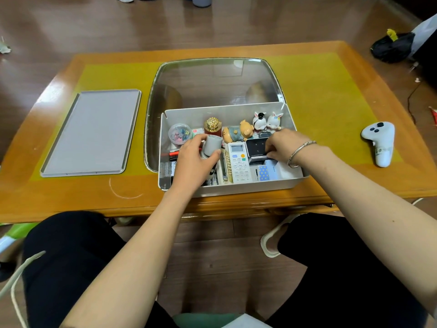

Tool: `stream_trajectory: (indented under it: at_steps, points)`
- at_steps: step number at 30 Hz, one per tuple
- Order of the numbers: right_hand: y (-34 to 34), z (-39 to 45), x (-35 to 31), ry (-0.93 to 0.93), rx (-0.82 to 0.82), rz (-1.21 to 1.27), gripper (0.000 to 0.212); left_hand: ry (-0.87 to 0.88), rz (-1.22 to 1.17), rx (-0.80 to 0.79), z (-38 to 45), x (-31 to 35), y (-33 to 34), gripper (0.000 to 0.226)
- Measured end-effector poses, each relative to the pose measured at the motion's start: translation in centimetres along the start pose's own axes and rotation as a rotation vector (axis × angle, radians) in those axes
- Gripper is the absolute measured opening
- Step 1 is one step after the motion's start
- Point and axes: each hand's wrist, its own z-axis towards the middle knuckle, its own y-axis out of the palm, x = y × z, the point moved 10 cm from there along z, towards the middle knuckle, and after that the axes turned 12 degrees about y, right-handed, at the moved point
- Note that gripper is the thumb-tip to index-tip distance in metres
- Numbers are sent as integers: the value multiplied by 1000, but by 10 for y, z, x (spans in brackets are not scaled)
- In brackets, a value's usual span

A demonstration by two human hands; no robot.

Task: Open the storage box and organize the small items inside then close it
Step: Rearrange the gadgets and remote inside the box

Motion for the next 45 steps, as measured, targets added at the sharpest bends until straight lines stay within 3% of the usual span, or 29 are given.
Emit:
stream_trajectory:
  at_steps: [5,15,21,32,37,40,45]
  points:
    - [-5,-5,-11,-1,43,-15,25,-3,-1,6,0,-1,0,45]
    - [-1,-2,-26,15,80,-14,13,-1,-15,18,0,-3,0,45]
    - [-3,-1,-21,18,103,54,25,2,-26,18,0,-3,1,45]
    - [-3,-5,-20,61,90,77,21,-32,-142,52,-1,-1,-5,43]
    - [-22,-13,-19,46,166,158,32,-41,-289,98,-3,7,-11,34]
    - [-39,-21,-26,5,218,355,36,-45,-393,109,-4,8,-9,35]
    - [-41,-37,-67,-208,48,683,57,-23,-502,113,-3,10,-10,35]
